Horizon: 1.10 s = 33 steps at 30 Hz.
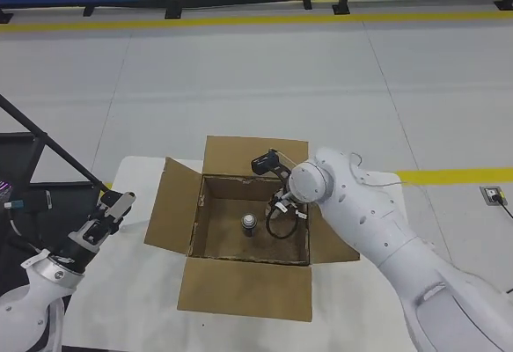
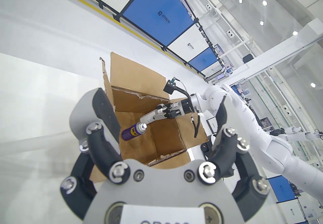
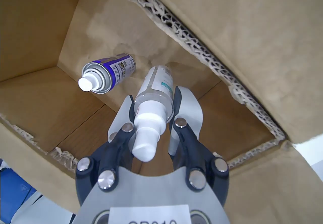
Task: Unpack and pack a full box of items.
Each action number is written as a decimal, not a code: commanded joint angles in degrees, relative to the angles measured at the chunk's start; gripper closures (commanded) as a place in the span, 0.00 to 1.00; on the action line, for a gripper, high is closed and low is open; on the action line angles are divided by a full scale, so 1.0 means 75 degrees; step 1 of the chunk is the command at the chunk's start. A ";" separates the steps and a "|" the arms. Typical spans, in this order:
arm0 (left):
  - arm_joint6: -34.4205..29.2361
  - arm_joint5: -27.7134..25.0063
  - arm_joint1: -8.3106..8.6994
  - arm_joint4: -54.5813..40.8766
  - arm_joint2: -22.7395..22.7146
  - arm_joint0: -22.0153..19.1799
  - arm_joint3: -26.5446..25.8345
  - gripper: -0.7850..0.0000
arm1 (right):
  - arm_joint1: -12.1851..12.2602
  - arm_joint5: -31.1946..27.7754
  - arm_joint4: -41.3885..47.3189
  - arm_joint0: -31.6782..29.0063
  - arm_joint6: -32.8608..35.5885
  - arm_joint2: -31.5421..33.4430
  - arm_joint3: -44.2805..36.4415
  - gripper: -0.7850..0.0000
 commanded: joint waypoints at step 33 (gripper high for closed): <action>0.0000 0.0000 0.0000 0.0000 0.0000 0.0000 0.0000 0.00 | 0.2402 0.2387 -0.4092 -0.5558 0.2101 0.6795 -0.6930 1.00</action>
